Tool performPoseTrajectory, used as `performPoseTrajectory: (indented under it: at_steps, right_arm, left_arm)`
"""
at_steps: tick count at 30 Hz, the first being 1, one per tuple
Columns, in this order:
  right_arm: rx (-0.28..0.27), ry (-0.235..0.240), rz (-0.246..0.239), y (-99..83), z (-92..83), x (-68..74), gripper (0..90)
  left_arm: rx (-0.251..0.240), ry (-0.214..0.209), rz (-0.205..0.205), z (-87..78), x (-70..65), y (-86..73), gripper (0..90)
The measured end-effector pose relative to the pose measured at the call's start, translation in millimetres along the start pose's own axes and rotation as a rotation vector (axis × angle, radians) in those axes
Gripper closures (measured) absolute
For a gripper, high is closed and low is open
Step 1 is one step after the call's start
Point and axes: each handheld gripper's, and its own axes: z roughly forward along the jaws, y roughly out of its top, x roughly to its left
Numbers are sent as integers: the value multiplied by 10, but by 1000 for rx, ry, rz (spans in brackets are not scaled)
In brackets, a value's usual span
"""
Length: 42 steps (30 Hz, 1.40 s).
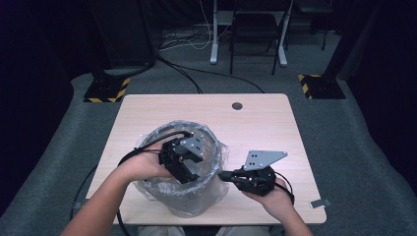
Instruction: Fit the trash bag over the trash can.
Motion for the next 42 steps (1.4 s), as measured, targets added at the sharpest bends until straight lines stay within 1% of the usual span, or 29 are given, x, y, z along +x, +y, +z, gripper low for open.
performPoseTrajectory:
  at_steps: [3, 5, 6, 8, 9, 10, 11, 12, 13, 14, 15, 16, 17, 18, 19, 20, 21, 23, 25, 27, 29, 30, 35, 37, 42]
  right_arm:
    - [1, 0, -1, 1, -2, 4, 894]
    - [1, -1, -2, 1, -4, 6, 894]
    - [0, -2, -3, 1, -5, 6, 894]
    - [-2, -5, -2, 0, -8, 7, 894]
    - [-2, -5, -3, -1, -9, 8, 894]
    - [-3, -5, -2, -2, -9, 8, 893]
    - [-4, -6, -1, -3, -8, 8, 893]
    - [-4, -7, -1, -1, -7, 9, 893]
    - [-4, -9, -1, 1, -7, 9, 892]
    - [-6, -10, -4, 5, -7, 10, 891]
    - [-7, -10, -2, 9, -9, 12, 889]
    - [-9, -12, -1, 13, -10, 14, 886]
    - [-9, -12, -1, 13, -10, 14, 886]
    - [-9, -13, 0, 20, -11, 15, 882]
    - [-9, -14, -2, 22, -10, 15, 880]
    - [-8, -14, -2, 23, -10, 16, 879]
    - [-8, -14, -2, 23, -10, 17, 879]
    - [-9, -13, -3, 23, -11, 19, 877]
    - [-11, -15, -2, 23, -15, 20, 876]
    - [-12, -15, -1, 21, -17, 17, 874]
    - [-11, -18, 4, 19, -16, 17, 871]
    - [-10, -19, 4, 19, -15, 18, 870]
    - [-10, -19, 6, 16, -12, 16, 867]
    - [-10, -18, 8, 16, -7, 12, 867]
    - [-13, -18, 7, 16, -1, 17, 865]
  left_arm:
    - [7, -5, -1, 7, -1, 1, 369]
    - [28, -1, 3, 31, -4, 4, 369]
    - [46, 2, 14, 38, -1, 8, 369]
    - [72, 8, 22, 63, -8, 12, 369]
    - [72, 8, 22, 63, -8, 12, 370]
    - [99, 22, 34, 81, -9, 18, 370]
    - [105, 33, 42, 77, -17, 23, 373]
    - [95, 44, 57, 53, -25, 27, 379]
    - [95, 44, 57, 53, -25, 27, 385]
    - [33, 74, 76, -57, -47, 36, 389]
    - [33, 74, 76, -57, -47, 36, 388]
    - [-7, 88, 73, -140, -54, 43, 384]
    - [-46, 107, 62, -233, -60, 45, 384]
    - [-107, 137, 42, -418, -73, 33, 372]
    - [-124, 140, 35, -499, -79, 18, 367]
    - [-134, 128, 13, -560, -90, -4, 358]
    - [-135, 121, 2, -608, -100, -29, 352]
    - [-118, 104, -23, -654, -119, -95, 344]
    - [-94, 95, -39, -642, -117, -166, 343]
    - [-60, 86, -56, -595, -102, -229, 347]
    - [-45, 78, -61, -551, -87, -283, 351]
    - [-46, 77, -64, -538, -81, -308, 354]
    - [-70, 56, -110, -516, -38, -412, 355]
    - [-67, 49, -110, -494, -31, -424, 355]
    - [-28, 24, -97, -420, -43, -440, 359]
